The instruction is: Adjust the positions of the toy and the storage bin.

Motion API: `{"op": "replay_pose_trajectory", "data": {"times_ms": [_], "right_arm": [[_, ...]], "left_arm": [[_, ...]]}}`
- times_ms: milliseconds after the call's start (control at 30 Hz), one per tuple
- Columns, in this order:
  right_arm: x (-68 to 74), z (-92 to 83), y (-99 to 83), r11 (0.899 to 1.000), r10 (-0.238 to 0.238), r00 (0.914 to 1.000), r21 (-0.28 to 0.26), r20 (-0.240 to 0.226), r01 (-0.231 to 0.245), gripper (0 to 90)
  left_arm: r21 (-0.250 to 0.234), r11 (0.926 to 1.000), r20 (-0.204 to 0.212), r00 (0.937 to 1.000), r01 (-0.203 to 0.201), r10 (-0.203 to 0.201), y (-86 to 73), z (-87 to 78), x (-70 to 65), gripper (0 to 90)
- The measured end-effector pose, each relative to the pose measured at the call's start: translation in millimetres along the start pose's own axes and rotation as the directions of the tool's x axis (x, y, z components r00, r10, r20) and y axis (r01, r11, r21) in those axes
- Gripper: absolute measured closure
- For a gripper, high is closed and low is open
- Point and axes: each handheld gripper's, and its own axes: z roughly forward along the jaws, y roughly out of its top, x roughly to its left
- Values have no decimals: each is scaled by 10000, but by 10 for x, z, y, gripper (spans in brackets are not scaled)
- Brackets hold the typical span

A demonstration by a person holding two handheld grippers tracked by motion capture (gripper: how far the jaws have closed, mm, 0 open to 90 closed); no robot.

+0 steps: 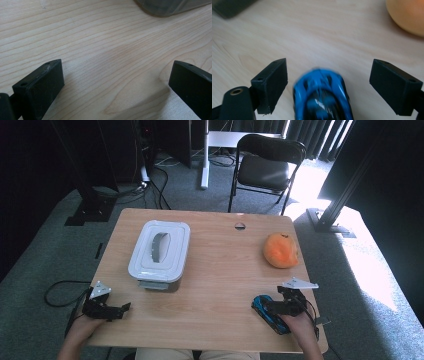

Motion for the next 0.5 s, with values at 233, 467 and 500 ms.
{"op": "replay_pose_trajectory", "data": {"times_ms": [233, 467, 500], "right_arm": [[45, -18, -232, 9950, -549, 9985, 838, -26, 550, 102], [73, 54, -325, 9820, -1077, 9937, 1595, 319, 1013, 137], [75, 67, -336, 9786, -1227, 9919, 1703, 343, 1152, 137]], "left_arm": [[-5, 10000, 17, 10000, 37, -37, -4, -3, -3, 5], [-35, 10000, 48, 10000, 73, -72, -11, -10, 6, 5], [-37, 10000, 56, 9999, 87, -87, -11, -11, 7, 5]]}}
